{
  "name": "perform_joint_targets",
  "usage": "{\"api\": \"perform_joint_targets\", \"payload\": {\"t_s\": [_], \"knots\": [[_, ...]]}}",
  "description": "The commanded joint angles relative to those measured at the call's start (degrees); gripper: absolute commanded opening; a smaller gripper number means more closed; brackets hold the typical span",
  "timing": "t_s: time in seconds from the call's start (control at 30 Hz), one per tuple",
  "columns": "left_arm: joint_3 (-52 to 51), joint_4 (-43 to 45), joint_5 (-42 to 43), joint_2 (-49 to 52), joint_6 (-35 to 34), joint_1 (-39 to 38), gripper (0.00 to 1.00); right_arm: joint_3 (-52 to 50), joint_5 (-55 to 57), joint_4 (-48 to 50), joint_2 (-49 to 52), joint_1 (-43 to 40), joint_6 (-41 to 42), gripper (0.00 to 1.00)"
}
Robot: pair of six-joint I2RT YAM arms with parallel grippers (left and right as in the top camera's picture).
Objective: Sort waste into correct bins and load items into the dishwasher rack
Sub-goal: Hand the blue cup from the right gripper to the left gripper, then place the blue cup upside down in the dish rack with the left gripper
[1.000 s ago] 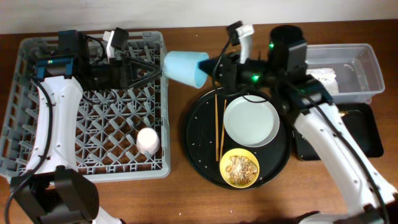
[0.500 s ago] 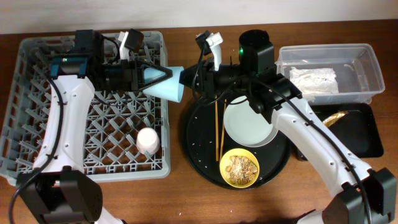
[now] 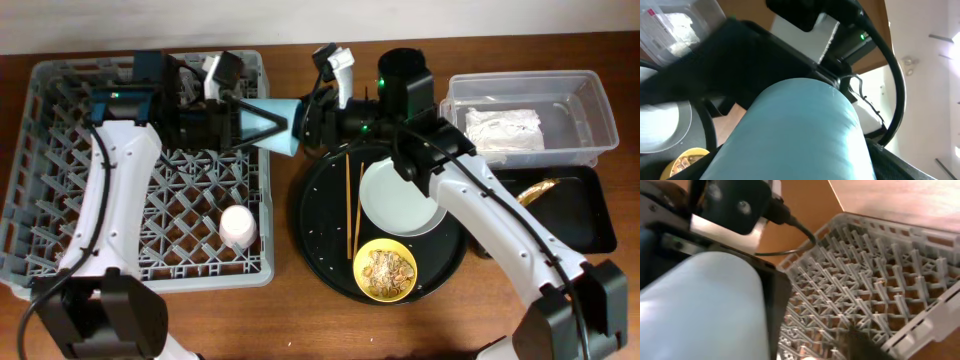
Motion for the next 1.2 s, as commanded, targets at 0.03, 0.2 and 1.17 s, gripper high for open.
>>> {"api": "perform_joint_targets", "payload": {"t_s": [0.03, 0.2, 1.17], "knots": [[0.83, 0.52, 0.17, 0.02, 1.2, 0.33, 0.76, 0.07, 0.98, -0.09, 0.31, -0.39, 0.15, 0.87], [0.83, 3.91, -6.08, 0.02, 1.14, 5.29, 0.76, 0.09, -6.67, -1.86, 0.17, -7.76, 3.52, 0.96], [1.68, 6.29, -89.11, 16.28, -11.23, -5.46, 0.95, 0.07, 30.97, -46.77, 0.13, -13.86, -0.7, 0.98]]}}
